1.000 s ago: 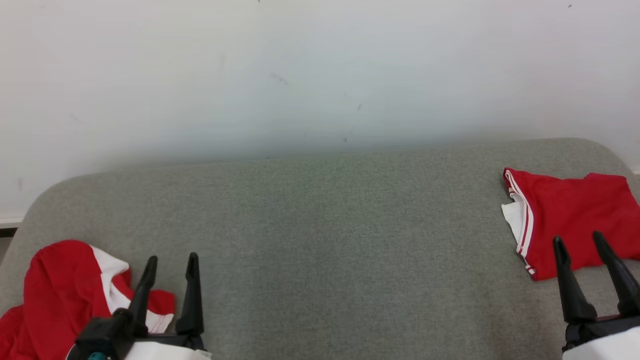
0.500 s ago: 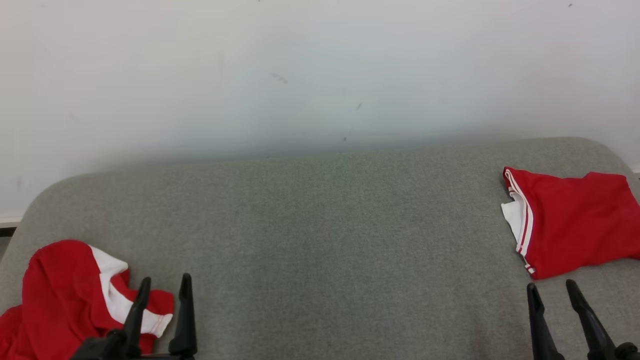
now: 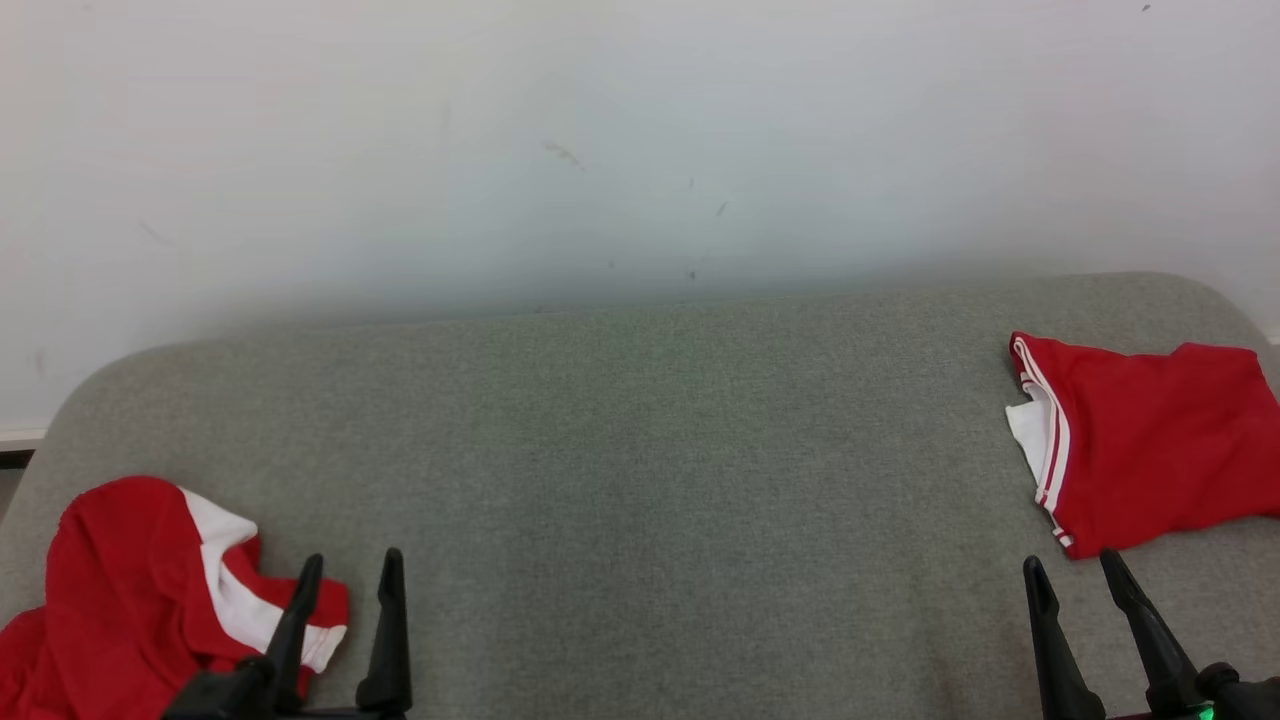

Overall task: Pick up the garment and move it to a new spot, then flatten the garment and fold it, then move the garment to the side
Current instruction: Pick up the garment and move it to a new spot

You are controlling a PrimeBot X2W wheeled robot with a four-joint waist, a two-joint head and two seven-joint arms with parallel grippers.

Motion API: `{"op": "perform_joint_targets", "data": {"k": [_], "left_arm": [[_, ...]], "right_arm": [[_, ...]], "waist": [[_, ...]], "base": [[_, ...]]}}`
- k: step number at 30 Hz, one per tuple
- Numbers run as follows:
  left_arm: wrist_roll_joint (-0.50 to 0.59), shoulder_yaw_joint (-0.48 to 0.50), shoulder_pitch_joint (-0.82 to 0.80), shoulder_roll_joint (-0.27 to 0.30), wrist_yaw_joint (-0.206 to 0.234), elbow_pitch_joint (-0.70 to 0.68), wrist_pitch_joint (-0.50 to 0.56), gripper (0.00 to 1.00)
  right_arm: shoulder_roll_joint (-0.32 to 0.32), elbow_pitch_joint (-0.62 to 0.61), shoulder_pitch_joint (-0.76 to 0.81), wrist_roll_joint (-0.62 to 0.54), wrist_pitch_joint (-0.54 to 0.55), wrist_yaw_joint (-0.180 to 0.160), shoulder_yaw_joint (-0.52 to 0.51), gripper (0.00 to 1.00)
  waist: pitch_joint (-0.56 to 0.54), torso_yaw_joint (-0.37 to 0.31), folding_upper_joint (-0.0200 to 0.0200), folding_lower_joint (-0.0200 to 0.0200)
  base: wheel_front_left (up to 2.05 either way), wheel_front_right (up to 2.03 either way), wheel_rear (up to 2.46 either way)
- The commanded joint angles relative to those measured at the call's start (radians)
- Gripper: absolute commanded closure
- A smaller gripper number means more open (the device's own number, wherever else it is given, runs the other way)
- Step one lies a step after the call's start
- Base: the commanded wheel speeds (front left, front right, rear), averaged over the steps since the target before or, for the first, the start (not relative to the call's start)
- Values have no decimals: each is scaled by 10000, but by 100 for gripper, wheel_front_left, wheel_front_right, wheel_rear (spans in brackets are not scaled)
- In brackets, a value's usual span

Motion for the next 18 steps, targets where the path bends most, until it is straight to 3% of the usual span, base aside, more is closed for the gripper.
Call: {"op": "perform_joint_targets", "data": {"k": [1, 18], "left_arm": [[-41, 1, -54, 25, 15, -8, 2, 0], [5, -91, -265, 27, 97, 139, 2, 0]], "right_arm": [[-53, 77, -59, 53, -58, -21, 15, 0], [10, 383, -417, 143, -63, -21, 297, 0]], "waist": [[1, -5, 0, 1], [63, 309, 0, 1]], "base": [[0, 0, 0], [0, 0, 0]]}}
